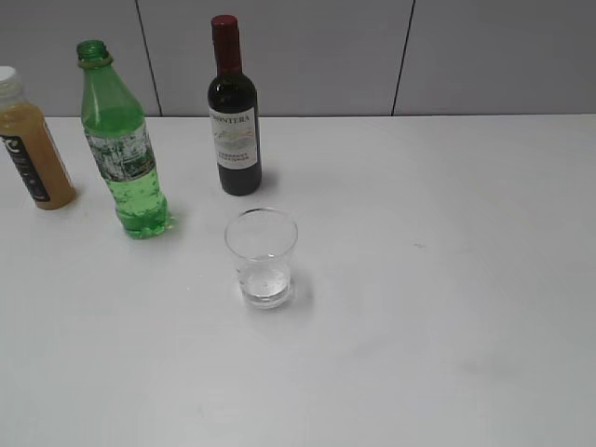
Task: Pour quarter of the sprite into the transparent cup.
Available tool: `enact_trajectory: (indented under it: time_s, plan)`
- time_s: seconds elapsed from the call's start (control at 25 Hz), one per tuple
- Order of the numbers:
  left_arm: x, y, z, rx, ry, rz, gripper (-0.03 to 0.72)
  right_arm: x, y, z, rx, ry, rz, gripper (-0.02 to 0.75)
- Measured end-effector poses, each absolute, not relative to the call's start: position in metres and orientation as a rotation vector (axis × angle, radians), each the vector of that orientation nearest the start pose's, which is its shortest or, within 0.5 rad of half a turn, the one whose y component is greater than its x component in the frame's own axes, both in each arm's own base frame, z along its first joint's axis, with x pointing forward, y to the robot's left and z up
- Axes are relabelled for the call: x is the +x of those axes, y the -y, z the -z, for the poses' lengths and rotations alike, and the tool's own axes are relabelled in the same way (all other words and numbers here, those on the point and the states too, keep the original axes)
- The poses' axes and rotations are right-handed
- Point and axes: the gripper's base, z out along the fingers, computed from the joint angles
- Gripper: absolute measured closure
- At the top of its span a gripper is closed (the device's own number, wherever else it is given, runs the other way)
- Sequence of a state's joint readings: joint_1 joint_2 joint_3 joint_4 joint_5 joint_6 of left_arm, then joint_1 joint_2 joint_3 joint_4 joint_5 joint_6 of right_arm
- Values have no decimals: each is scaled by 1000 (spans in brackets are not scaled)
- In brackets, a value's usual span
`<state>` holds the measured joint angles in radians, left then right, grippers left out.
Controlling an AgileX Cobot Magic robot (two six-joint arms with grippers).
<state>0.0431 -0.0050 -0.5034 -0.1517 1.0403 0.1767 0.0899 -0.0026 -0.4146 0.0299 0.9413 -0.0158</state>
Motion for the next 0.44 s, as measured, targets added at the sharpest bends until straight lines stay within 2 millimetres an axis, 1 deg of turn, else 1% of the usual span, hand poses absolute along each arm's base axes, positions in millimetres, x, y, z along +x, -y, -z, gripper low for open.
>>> enact_trajectory:
  time_s: [0.44]
  plan:
    - [-5, 12, -281, 140, -2002, 40, 99, 9, -3, -263, -104, -2006, -83, 144]
